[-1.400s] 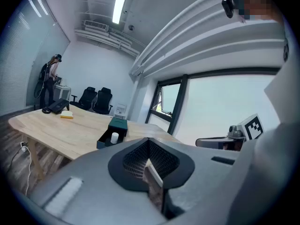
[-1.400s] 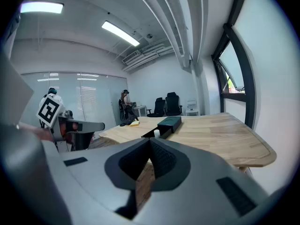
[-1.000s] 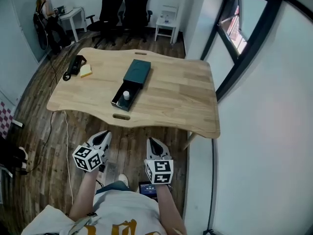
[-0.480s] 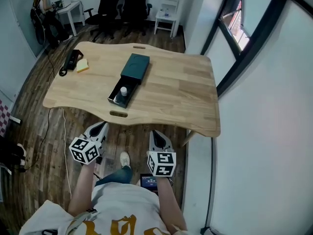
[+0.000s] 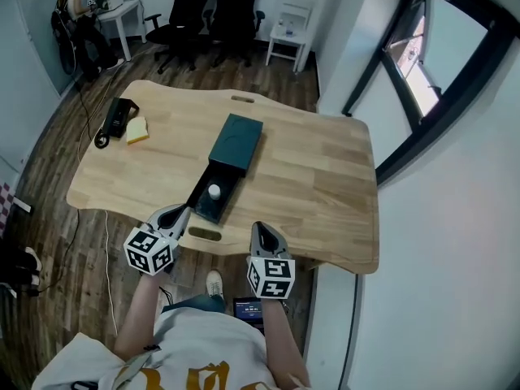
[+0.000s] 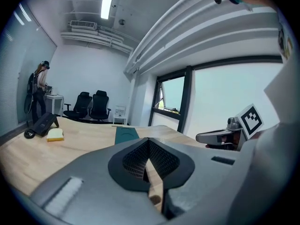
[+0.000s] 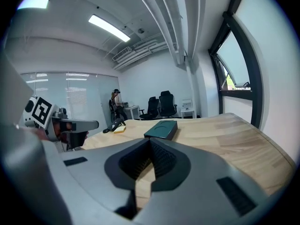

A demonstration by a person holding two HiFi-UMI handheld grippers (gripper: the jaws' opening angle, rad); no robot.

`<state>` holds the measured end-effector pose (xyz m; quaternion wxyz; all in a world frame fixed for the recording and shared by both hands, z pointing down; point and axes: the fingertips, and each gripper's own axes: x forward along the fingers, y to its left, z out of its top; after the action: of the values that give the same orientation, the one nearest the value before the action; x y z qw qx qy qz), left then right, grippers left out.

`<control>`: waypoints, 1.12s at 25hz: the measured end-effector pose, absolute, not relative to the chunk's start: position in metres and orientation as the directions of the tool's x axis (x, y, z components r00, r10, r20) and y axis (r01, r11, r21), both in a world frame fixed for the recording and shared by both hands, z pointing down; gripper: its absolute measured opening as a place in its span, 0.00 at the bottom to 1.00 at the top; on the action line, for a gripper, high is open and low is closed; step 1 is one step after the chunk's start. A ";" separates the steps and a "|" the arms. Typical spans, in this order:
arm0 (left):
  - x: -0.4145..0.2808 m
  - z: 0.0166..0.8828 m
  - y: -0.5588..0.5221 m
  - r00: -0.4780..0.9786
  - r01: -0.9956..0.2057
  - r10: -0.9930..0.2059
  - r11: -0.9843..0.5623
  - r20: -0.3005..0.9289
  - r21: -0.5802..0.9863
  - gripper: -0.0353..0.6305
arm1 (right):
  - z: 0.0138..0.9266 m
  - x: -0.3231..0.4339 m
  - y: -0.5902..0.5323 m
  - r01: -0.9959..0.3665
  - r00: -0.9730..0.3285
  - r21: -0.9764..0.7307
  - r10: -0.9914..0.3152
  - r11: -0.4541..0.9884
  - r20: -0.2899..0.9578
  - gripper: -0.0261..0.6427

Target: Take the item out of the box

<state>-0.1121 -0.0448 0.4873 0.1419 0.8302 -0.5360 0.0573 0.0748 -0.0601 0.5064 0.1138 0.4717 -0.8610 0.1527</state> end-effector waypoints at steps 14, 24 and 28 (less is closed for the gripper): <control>-0.150 0.514 -0.145 0.464 -0.882 -0.844 -0.414 0.269 0.225 0.06 | 0.526 0.039 -0.136 -0.884 -0.463 -0.135 -0.793 0.448 0.395 0.05; -0.155 0.509 -0.170 0.453 -0.886 -0.856 -0.401 0.249 0.232 0.06 | 0.523 0.039 -0.160 -0.886 -0.460 -0.131 -0.807 0.445 0.370 0.05; -0.156 0.514 -0.175 0.437 -0.892 -0.862 -0.379 0.256 0.245 0.06 | 0.523 0.041 -0.168 -0.885 -0.463 -0.136 -0.809 0.446 0.362 0.05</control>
<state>-0.1556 -0.1754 0.5140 0.1751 0.8293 -0.5290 0.0428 0.0410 -0.1676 0.5232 0.1230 0.5034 -0.8412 0.1543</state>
